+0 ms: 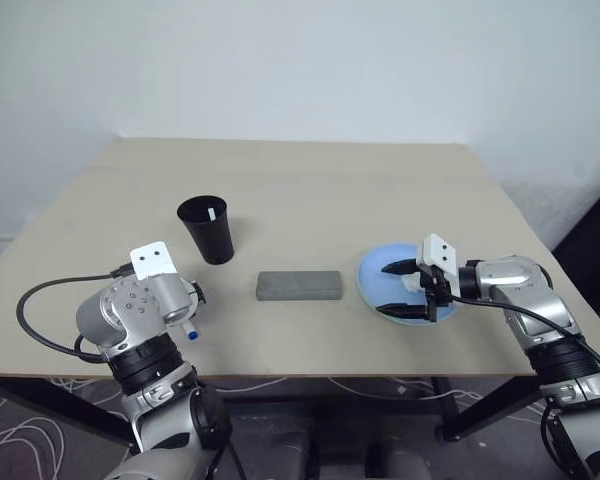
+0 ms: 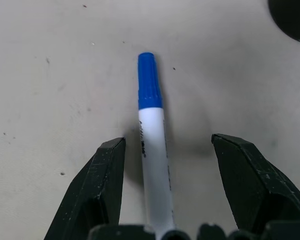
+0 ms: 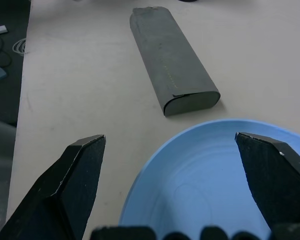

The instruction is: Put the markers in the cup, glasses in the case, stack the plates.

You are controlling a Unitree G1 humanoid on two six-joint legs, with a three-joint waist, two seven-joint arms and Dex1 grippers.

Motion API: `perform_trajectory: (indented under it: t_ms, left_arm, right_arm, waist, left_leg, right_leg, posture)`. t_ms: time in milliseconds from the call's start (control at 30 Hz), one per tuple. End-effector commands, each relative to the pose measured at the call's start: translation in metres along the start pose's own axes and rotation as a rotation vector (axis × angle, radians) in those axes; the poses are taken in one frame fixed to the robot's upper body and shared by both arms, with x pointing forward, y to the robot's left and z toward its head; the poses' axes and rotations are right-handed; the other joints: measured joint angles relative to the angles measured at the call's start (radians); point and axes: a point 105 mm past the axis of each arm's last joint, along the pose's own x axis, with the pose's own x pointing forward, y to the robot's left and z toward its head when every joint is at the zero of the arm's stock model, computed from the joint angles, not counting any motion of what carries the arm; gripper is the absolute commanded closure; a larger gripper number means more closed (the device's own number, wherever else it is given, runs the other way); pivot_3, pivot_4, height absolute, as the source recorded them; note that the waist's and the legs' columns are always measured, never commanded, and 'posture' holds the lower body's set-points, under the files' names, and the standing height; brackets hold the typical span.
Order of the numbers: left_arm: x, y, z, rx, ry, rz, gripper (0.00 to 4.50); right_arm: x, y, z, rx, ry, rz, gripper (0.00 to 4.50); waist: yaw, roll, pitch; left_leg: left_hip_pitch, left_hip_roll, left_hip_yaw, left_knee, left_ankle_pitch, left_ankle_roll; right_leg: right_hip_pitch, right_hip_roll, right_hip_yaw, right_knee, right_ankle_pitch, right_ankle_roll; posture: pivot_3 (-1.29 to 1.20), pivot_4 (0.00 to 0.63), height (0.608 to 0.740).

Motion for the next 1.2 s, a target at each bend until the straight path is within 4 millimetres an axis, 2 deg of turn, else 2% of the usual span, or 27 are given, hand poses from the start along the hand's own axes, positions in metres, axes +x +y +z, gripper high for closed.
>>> perform_trajectory:
  t_ms: [33,100,300,333,533,633,767,867,967,1100,1200]
  left_arm:
    - [-0.006,0.002,0.006,0.012,-0.026,0.002,1.8]
    - [-0.005,0.005,0.001,0.015,-0.013,0.007,2.19]
    - [-0.003,0.015,-0.011,0.02,0.027,0.029,4.27]
    - [-0.003,0.015,-0.013,0.021,0.034,0.031,4.42]
    - [-0.003,0.012,-0.018,0.03,0.068,0.007,4.42]
    - [-0.005,0.01,-0.014,0.038,0.064,-0.006,4.42]
    - [-0.014,0.024,0.021,-0.004,-0.037,0.049,4.42]
    - [-0.02,0.03,0.039,-0.006,-0.106,0.067,4.42]
    - [-0.041,0.033,0.089,0.012,-0.364,0.059,4.42]
    - [-0.06,0.02,0.128,0.084,-0.588,-0.007,4.42]
    - [-0.076,-0.002,0.148,0.121,-0.718,-0.143,4.42]
  right_arm:
    - [-0.003,-0.002,0.012,-0.043,-0.031,-0.016,0.0]
    - [-0.004,-0.002,0.011,-0.042,-0.031,-0.017,0.0]
    - [-0.004,-0.002,0.01,-0.042,-0.028,-0.019,0.0]
    - [-0.004,-0.002,0.01,-0.042,-0.029,-0.019,0.0]
    - [-0.003,-0.002,0.011,-0.044,-0.03,-0.018,0.0]
    - [-0.003,-0.003,0.01,-0.044,-0.031,-0.018,0.0]
    - [-0.002,-0.004,0.011,-0.047,-0.031,-0.02,0.0]
    - [-0.002,-0.005,0.011,-0.048,-0.031,-0.021,0.0]
    - [-0.003,-0.006,0.013,-0.053,-0.032,-0.023,0.0]
    - [-0.001,-0.009,0.014,-0.057,-0.032,-0.022,0.0]
    - [0.0,-0.01,0.016,-0.059,-0.035,-0.024,0.0]
  waist:
    - [0.0,0.0,0.0]
    - [0.001,0.0,0.0]
    - [0.004,0.0,0.0]
    - [0.004,0.0,0.0]
    - [0.004,0.0,0.0]
    - [0.005,0.0,-0.001]
    - [0.007,-0.001,-0.001]
    - [0.006,-0.003,-0.001]
    - [0.006,-0.005,-0.001]
    - [0.008,-0.007,-0.002]
    - [0.009,-0.007,-0.002]
  left_leg:
    - [0.0,0.0,0.0,0.0,0.0,0.0]
    - [0.0,0.0,0.0,0.0,0.0,0.0]
    - [0.0,0.0,0.0,0.0,0.0,0.0]
    - [0.0,0.0,0.0,0.0,0.0,0.0]
    - [0.0,0.0,0.001,-0.001,0.0,0.0]
    - [0.0,0.0,0.001,-0.001,0.002,-0.004]
    - [0.0,0.0,0.001,-0.001,0.002,-0.004]
    - [-0.001,0.0,0.001,-0.002,0.002,-0.004]
    - [-0.001,0.0,0.002,-0.005,0.004,-0.006]
    - [-0.002,0.0,0.006,-0.013,0.008,-0.014]
    - [-0.002,0.0,0.008,-0.016,0.009,-0.015]
  right_leg:
    - [0.0,0.0,0.0,0.0,0.0,0.0]
    - [0.0,0.0,0.0,0.0,0.0,0.0]
    - [0.0,0.0,0.0,0.0,0.0,0.0]
    - [0.0,0.0,0.001,0.0,0.0,0.0]
    - [0.0,0.0,0.001,0.0,0.0,0.0]
    - [0.0,0.0,0.001,0.0,0.0,0.0]
    - [0.0,0.0,0.001,0.0,0.0,0.0]
    - [-0.001,0.001,0.0,0.0,0.001,-0.001]
    - [-0.003,0.001,0.001,0.0,0.001,-0.002]
    - [-0.008,0.0,0.002,-0.001,0.005,-0.008]
    - [-0.008,-0.001,0.002,-0.002,0.006,-0.01]
  posture:
    - [0.0,0.0,0.701]
    - [0.0,0.0,0.701]
    - [0.0,0.0,0.701]
    - [0.0,0.0,0.701]
    - [0.0,0.0,0.701]
    - [0.0,0.0,0.701]
    - [0.0,0.0,0.701]
    - [0.0,0.0,0.701]
    - [0.0,0.0,0.701]
    - [0.0,0.0,0.701]
    - [0.0,0.0,0.701]
